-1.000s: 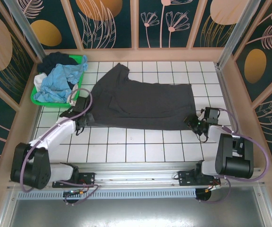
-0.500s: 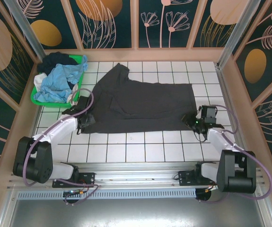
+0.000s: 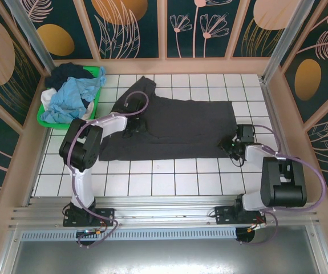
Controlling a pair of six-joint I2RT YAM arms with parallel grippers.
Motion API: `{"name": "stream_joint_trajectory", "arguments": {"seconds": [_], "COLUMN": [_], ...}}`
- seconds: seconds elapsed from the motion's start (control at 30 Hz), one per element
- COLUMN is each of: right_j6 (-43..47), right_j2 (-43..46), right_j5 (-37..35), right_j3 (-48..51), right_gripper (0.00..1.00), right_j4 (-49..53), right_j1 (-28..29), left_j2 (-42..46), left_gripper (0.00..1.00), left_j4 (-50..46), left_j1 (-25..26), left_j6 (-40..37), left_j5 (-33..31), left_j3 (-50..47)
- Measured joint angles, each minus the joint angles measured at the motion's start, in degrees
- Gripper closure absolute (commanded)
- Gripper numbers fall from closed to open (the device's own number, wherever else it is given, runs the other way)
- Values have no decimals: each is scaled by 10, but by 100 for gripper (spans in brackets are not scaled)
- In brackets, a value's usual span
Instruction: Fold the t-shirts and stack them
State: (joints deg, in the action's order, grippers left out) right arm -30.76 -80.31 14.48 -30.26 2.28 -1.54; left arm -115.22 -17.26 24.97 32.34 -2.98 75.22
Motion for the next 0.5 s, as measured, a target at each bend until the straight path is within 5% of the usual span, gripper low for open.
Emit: {"name": "stream_joint_trajectory", "arguments": {"seconds": [0.37,0.43,0.5], "right_j6": [6,9,14], "right_j2": [47,49,51], "right_j5": [1,1,2], "right_j3": [40,40,43], "right_gripper": [67,67,65], "right_j4": [-6,-4,-4], "right_j1": [-23,-25,-28], "left_j2": [-47,-47,-40], "left_gripper": [90,87,64], "left_j4": [-11,-12,-16], "left_j1": [16,18,20], "left_j6": [-5,-7,-16], "left_j5": [42,49,47], "left_j3": [75,78,70]}}
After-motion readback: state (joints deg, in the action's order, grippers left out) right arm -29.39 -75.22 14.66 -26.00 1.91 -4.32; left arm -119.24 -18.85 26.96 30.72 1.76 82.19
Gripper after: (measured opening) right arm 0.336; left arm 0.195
